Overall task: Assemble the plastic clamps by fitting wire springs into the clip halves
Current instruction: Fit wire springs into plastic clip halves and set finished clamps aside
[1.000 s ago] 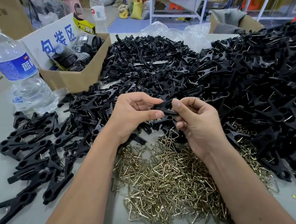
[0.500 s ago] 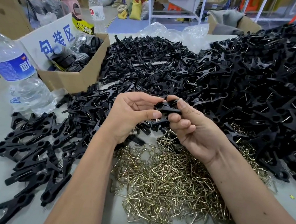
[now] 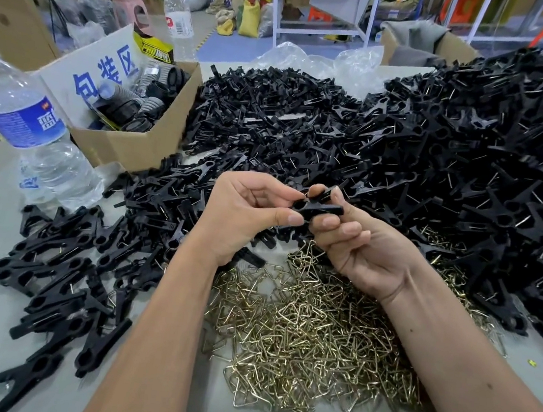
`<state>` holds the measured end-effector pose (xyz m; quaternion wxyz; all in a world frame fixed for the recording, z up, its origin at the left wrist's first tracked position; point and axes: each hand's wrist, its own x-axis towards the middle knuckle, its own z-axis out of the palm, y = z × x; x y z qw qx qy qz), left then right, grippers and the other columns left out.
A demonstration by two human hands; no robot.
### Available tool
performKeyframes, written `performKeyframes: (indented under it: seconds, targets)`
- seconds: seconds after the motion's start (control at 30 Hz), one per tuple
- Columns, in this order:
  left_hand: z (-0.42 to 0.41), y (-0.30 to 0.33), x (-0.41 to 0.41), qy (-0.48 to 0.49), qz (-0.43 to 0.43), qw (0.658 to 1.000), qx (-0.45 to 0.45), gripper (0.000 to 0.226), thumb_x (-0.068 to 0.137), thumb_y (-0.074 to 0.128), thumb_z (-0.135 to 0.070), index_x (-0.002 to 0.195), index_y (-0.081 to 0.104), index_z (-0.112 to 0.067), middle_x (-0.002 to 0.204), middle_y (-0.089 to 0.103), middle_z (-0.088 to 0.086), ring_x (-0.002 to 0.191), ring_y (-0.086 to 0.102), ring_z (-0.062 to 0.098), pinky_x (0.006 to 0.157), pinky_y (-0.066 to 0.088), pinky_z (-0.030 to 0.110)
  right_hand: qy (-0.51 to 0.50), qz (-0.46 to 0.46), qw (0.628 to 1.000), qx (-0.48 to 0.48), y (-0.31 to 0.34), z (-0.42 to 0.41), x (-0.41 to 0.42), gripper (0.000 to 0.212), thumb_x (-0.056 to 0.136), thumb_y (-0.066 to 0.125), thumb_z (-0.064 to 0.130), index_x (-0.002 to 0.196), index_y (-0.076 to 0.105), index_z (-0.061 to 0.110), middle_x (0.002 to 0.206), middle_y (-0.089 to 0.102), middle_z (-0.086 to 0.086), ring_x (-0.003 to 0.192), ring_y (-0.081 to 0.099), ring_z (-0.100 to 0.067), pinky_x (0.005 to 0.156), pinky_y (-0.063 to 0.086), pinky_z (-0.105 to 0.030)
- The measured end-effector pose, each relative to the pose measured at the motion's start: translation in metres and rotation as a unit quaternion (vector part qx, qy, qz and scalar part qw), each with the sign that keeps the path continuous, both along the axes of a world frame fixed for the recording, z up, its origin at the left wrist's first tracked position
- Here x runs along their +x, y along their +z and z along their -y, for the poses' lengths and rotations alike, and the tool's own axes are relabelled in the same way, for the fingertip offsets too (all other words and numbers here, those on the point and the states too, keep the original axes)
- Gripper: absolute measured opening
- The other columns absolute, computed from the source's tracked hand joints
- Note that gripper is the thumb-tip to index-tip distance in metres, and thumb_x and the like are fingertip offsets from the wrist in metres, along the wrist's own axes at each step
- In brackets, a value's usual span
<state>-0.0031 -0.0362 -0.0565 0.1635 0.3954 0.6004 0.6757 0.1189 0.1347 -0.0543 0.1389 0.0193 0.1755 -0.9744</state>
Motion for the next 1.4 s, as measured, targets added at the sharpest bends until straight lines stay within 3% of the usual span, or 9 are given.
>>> performKeyframes:
  seconds: [0.37,0.47,0.6,0.73,0.83,1.0,1.13,1.3,1.4]
  targets:
    - [-0.018,0.020,-0.001,0.087,0.013,0.996,0.004,0.028,0.073,0.091,-0.005,0.094,0.075,-0.014,0.086,0.080,0.009,0.081,0.078,0.022,0.074,0.060,0.028,-0.179,-0.039,0.964,0.195,0.017,-0.013,0.001,0.023,0.095,0.062,0.022,0.105,0.080,0.012,0.074,0.060,-0.005,0.054,0.057,-0.004,0.044,0.050,-0.011]
    - [-0.021,0.036,-0.019,0.185,-0.025,0.980,-0.069,0.020,0.079,0.090,-0.012,0.092,0.076,-0.019,0.082,0.079,0.003,0.081,0.077,0.021,0.077,0.060,0.032,-0.340,-0.011,0.869,0.359,0.045,-0.040,-0.010,0.031,0.090,0.070,0.024,0.117,0.078,0.013,0.077,0.072,-0.005,0.062,0.065,-0.010,0.055,0.055,-0.016]
    - [-0.016,0.049,-0.043,0.223,-0.116,0.933,-0.258,0.015,0.081,0.088,-0.018,0.084,0.076,-0.026,0.072,0.075,-0.009,0.066,0.068,-0.001,0.070,0.052,0.022,-0.425,0.043,0.639,0.640,0.079,-0.077,-0.025,0.064,0.098,0.072,0.015,0.155,0.045,0.015,0.080,0.075,-0.017,0.064,0.075,-0.027,0.061,0.062,-0.031]
    - [-0.012,0.047,-0.054,0.272,-0.151,0.884,-0.349,0.021,0.083,0.081,-0.004,0.081,0.075,-0.024,0.079,0.075,-0.006,0.074,0.068,0.004,0.064,0.051,0.019,-0.374,0.032,0.463,0.803,0.080,-0.071,-0.040,0.046,0.094,0.075,0.009,0.138,0.064,0.009,0.071,0.074,-0.009,0.049,0.071,-0.014,0.050,0.058,-0.024]
    - [-0.007,0.042,-0.061,0.314,-0.168,0.843,-0.404,0.030,0.082,0.073,0.004,0.084,0.074,-0.026,0.092,0.073,-0.003,0.088,0.069,0.016,0.076,0.059,0.032,-0.277,-0.053,0.382,0.880,0.075,-0.045,-0.060,0.014,0.091,0.077,0.014,0.104,0.081,0.015,0.069,0.072,0.005,0.053,0.066,-0.001,0.065,0.058,-0.018]
    - [0.007,0.037,-0.075,0.322,-0.185,0.793,-0.483,0.031,0.084,0.077,-0.006,0.106,0.074,-0.028,0.123,0.070,0.001,0.107,0.066,0.023,0.085,0.056,0.034,-0.165,-0.110,0.292,0.935,0.068,-0.014,-0.103,0.025,0.092,0.067,0.005,0.102,0.082,0.023,0.090,0.071,0.005,0.083,0.067,-0.020,0.086,0.059,-0.039]
    - [0.011,0.033,-0.083,0.284,-0.157,0.811,-0.486,0.033,0.079,0.090,-0.019,0.108,0.076,-0.024,0.136,0.067,0.000,0.112,0.066,0.020,0.090,0.048,0.028,-0.038,-0.127,0.281,0.950,0.072,-0.001,-0.139,0.047,0.084,0.057,-0.012,0.103,0.080,0.024,0.091,0.067,0.000,0.089,0.069,-0.023,0.085,0.061,-0.040]
    - [0.009,0.033,-0.093,0.249,-0.134,0.825,-0.489,0.025,0.074,0.093,-0.020,0.081,0.071,-0.030,0.100,0.074,0.000,0.078,0.061,0.013,0.076,0.044,0.025,0.036,-0.191,0.311,0.931,0.076,0.017,-0.161,0.029,0.084,0.069,-0.001,0.090,0.082,0.024,0.070,0.067,0.017,0.071,0.068,-0.001,0.069,0.059,-0.021]
    - [0.009,0.034,-0.102,0.259,-0.129,0.821,-0.492,0.028,0.077,0.089,-0.014,0.079,0.068,-0.033,0.098,0.072,0.000,0.086,0.064,0.017,0.075,0.049,0.027,0.161,-0.223,0.241,0.931,0.069,0.029,-0.167,0.038,0.080,0.088,0.021,0.115,0.077,0.029,0.081,0.060,0.019,0.077,0.058,-0.007,0.072,0.045,-0.020]
